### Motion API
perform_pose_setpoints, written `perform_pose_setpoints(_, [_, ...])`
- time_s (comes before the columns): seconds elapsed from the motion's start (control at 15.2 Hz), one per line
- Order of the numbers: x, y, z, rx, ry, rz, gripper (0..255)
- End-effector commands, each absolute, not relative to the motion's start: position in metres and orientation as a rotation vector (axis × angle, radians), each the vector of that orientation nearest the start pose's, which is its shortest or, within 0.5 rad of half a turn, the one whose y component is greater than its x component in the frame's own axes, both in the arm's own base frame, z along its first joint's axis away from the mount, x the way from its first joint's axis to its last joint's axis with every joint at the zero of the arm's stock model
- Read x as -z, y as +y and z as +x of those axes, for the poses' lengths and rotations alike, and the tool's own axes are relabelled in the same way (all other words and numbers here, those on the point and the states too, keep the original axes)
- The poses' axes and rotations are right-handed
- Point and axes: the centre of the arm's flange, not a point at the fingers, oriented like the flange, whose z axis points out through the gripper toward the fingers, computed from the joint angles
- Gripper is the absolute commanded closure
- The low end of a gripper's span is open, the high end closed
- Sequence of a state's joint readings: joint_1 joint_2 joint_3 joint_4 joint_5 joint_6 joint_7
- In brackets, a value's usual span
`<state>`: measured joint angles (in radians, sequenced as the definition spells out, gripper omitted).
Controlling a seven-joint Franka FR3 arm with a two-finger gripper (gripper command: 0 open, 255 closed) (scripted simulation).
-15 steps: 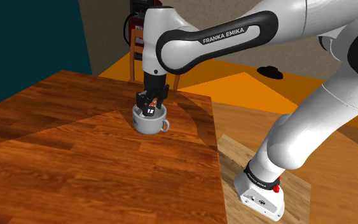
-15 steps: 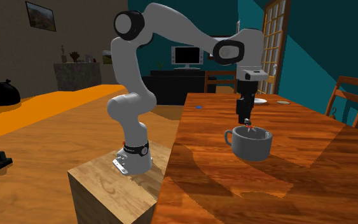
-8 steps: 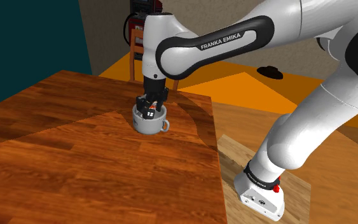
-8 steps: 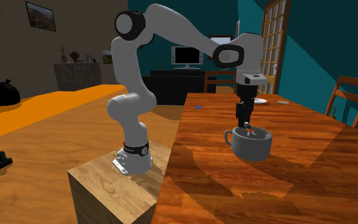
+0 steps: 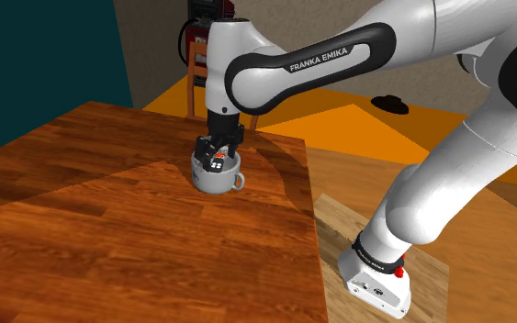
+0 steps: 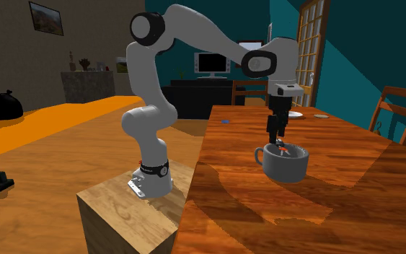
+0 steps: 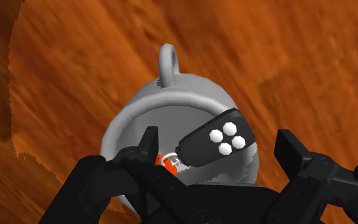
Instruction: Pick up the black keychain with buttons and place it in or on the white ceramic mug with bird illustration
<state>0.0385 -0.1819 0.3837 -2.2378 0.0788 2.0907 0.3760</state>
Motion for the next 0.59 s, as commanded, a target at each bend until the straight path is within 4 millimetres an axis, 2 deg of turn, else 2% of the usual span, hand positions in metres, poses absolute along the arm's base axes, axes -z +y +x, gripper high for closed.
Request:
perform_pose_setpoints(0.0, [-0.455, 0.211, 0.448, 0.033, -0.004, -3.132, 0])
perform_pose_setpoints(0.2, [-0.492, 0.210, 0.447, 0.033, -0.004, -3.132, 0])
perform_pose_setpoints(0.53, [-0.492, 0.210, 0.447, 0.033, -0.004, -3.132, 0])
